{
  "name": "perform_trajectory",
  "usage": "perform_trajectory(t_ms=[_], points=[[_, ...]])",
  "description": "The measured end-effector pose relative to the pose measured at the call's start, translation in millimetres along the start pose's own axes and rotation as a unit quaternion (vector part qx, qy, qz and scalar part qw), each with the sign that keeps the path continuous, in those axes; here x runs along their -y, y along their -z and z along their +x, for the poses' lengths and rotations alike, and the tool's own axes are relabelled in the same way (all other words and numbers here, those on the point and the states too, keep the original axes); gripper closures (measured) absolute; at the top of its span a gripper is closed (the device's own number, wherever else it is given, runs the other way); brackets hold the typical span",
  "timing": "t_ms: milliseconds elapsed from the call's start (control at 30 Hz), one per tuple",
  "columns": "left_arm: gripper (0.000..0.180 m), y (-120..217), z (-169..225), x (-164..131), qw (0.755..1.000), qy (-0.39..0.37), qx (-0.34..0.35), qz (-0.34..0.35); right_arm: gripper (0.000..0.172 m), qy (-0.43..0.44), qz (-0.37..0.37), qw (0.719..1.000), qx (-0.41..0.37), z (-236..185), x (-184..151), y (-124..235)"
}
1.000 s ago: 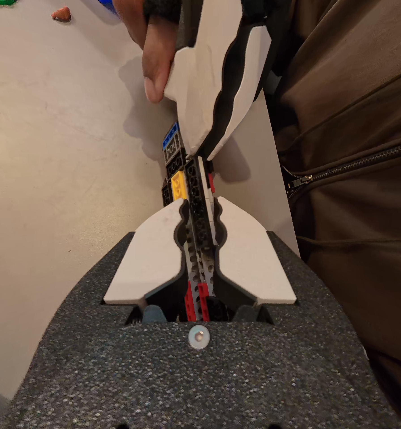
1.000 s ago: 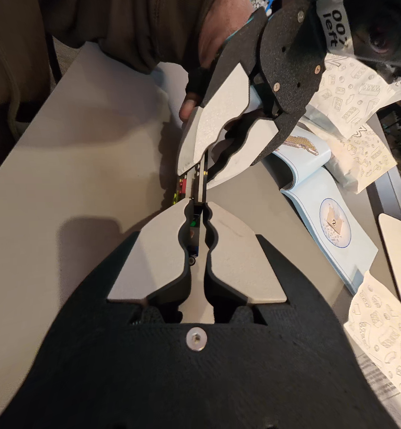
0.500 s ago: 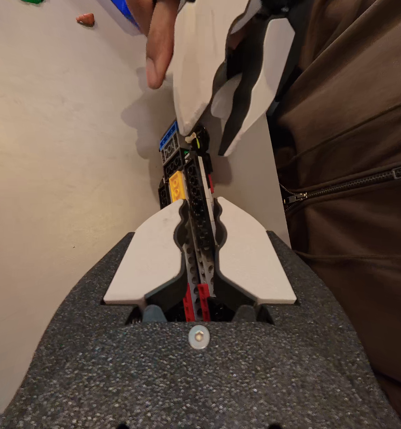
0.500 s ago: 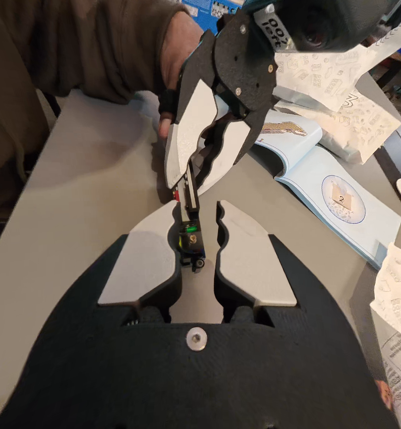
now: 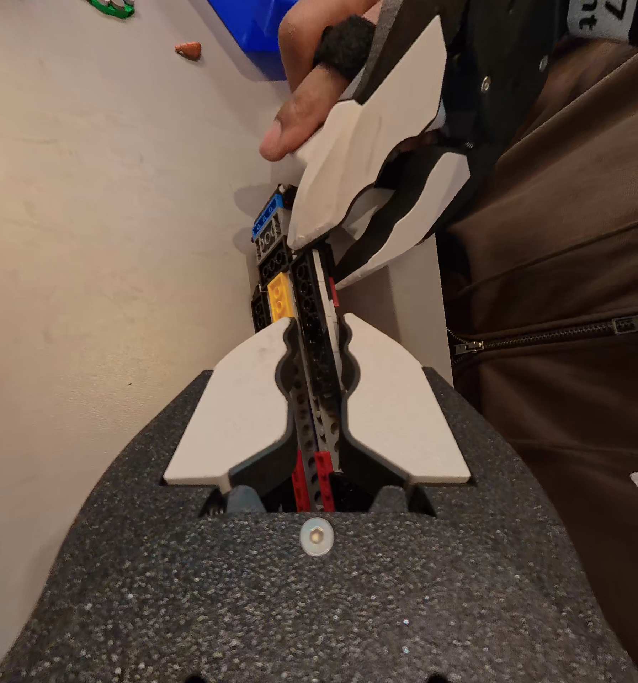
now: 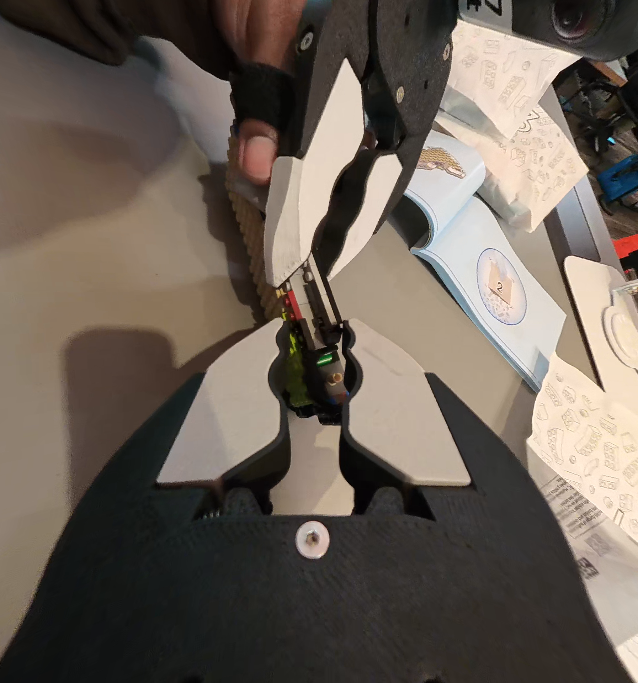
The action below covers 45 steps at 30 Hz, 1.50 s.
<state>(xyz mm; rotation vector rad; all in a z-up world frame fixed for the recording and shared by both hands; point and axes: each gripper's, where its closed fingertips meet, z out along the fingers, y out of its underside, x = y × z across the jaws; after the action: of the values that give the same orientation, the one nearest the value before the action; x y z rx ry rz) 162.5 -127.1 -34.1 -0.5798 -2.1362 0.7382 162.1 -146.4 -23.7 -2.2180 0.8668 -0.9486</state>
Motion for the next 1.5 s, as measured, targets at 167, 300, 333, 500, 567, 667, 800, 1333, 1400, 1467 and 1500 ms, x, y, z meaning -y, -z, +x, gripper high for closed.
perform_trajectory(t_ms=[167, 300, 333, 500, 567, 667, 800, 1333, 1400, 1467, 1500], points=[[0.160, -0.8, 0.6, 0.0, 1.000, -0.001, 0.000, -0.001, 0.143, 0.007, -0.009, 1.000, 0.003, -1.5, -1.4, 1.4], [0.160, -0.9, 0.8, 0.2, 1.000, -0.001, -0.001, -0.001, 0.122, 0.005, -0.013, 0.999, 0.037, -12.3, -5.0, -0.1], [0.160, -0.9, 0.8, 0.2, 1.000, 0.000, -0.002, 0.000, 0.121, 0.001, -0.013, 0.999, 0.035, -12.3, -6.1, -1.3], [0.160, -1.8, 1.6, 0.3, 1.000, 0.002, -0.004, 0.000, 0.134, 0.015, -0.028, 0.999, -0.007, -4.7, -11.2, -5.9], [0.160, -2.5, 2.0, 0.2, 1.000, 0.000, -0.003, -0.002, 0.135, 0.025, -0.041, 0.999, -0.015, -4.5, -14.3, -8.0], [0.160, -2.2, 1.2, 0.3, 1.000, -0.001, 0.001, -0.002, 0.134, 0.026, -0.046, 0.998, -0.018, -4.0, -14.3, -8.9], [0.160, -2.6, 1.3, 0.0, 1.000, -0.007, 0.005, -0.007, 0.134, 0.034, -0.054, 0.998, -0.014, -4.7, -14.4, -9.4], [0.160, -3.4, 0.0, 1.4, 1.000, 0.002, 0.001, 0.000, 0.138, 0.066, -0.074, 0.995, -0.017, -2.9, -16.2, -8.3], [0.160, -3.2, -0.5, 1.6, 1.000, 0.004, 0.001, 0.002, 0.138, 0.066, -0.073, 0.995, -0.019, -2.3, -16.3, -8.5], [0.159, -2.9, -1.0, 1.7, 1.000, 0.007, 0.001, 0.003, 0.138, 0.067, -0.074, 0.995, -0.020, -1.7, -16.3, -8.9], [0.160, -2.8, -1.1, 1.7, 1.000, 0.008, 0.001, 0.004, 0.138, 0.067, -0.074, 0.995, -0.021, -1.4, -16.3, -9.1]])
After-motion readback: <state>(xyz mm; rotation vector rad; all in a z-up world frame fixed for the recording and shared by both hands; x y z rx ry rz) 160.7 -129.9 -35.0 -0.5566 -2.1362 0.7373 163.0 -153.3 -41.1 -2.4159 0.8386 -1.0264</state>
